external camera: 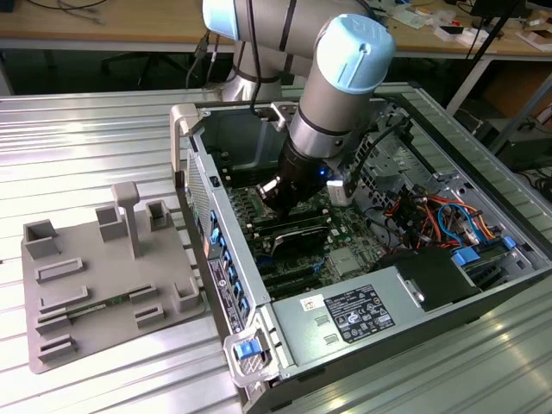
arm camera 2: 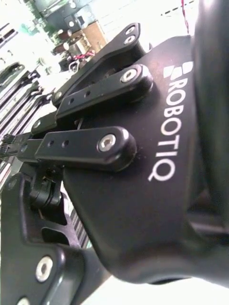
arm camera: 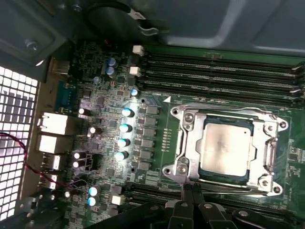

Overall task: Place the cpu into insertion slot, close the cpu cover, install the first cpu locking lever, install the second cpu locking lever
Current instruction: 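Install the second cpu locking lever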

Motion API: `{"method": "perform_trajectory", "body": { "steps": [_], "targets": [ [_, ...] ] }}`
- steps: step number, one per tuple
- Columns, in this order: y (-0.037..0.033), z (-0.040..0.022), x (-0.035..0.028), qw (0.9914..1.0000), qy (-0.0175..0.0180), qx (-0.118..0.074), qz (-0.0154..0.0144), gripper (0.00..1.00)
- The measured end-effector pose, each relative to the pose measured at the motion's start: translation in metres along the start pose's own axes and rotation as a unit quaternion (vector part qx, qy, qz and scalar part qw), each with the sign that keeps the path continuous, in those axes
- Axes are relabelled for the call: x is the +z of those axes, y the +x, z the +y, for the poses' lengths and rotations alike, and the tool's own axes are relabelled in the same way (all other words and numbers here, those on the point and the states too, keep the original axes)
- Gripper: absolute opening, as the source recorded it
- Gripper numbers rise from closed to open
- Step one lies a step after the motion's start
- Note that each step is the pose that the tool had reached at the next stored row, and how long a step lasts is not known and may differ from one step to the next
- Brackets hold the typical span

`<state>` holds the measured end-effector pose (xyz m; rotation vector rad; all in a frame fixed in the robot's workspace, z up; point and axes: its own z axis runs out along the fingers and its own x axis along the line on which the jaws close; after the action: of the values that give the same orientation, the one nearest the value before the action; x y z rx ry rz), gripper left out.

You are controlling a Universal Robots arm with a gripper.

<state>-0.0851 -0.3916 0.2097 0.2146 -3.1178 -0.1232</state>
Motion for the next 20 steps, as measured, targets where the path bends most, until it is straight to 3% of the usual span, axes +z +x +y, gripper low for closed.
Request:
{"method": "perform_trajectory", "body": {
  "steps": [4,6,8,12,20],
  "targets": [
    [0.0105,0.0017,0.0004,1.00000,0.0001,0.000,-0.0002,0.11],
    [0.0191,0.0031,0.0011,1.00000,0.0000,0.000,-0.0004,0.11],
    [0.0225,0.0059,0.0022,1.00000,0.0002,0.000,-0.0003,0.11],
    [0.0217,0.0145,0.0057,1.00000,0.0003,-0.002,-0.0002,0.11],
    [0.0215,0.0153,0.0102,0.99999,0.0017,-0.004,0.0003,0.11]
  ]
}}
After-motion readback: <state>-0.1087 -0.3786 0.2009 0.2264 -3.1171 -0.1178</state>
